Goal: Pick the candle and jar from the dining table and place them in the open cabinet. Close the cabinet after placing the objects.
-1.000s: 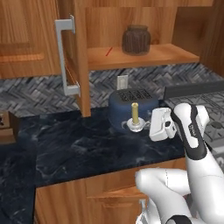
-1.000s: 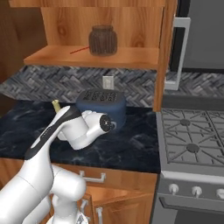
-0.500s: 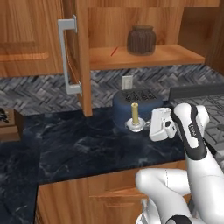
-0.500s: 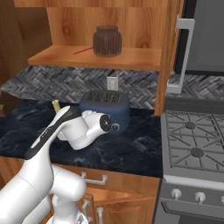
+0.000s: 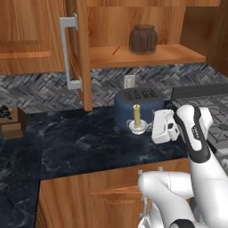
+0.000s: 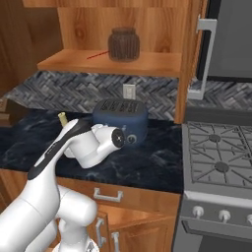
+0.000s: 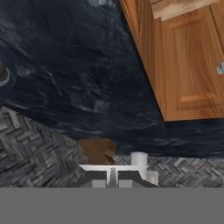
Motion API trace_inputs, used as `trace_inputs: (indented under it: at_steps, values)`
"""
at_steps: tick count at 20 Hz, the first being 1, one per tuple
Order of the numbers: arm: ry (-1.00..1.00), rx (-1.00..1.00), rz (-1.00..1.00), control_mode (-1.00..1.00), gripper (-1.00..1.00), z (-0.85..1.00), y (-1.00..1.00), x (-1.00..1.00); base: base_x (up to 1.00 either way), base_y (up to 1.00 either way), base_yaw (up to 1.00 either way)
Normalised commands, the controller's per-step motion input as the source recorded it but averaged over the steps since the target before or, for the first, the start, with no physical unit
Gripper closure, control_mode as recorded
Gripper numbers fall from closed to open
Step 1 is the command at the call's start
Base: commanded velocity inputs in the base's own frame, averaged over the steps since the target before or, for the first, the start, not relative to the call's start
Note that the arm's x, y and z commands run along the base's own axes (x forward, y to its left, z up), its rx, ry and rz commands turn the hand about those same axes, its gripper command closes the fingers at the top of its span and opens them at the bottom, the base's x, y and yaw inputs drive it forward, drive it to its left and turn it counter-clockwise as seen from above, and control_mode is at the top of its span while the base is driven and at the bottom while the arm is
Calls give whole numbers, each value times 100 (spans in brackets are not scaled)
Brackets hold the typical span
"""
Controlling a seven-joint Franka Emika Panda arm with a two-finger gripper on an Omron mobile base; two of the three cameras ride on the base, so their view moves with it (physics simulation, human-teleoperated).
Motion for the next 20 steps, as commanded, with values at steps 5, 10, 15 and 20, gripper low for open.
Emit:
trace_inputs:
  at_steps: [5, 10, 15, 20]
  values:
    - [0, 0, 0, 100, 100, 0, 0, 0, 0, 0, 10]
    - [0, 0, 0, 100, 100, 0, 0, 0, 2, 18, 11]
    - [0, 0, 0, 100, 100, 0, 0, 0, 6, 9, 8]
    - [0, 0, 0, 100, 100, 0, 0, 0, 13, -25, 1]
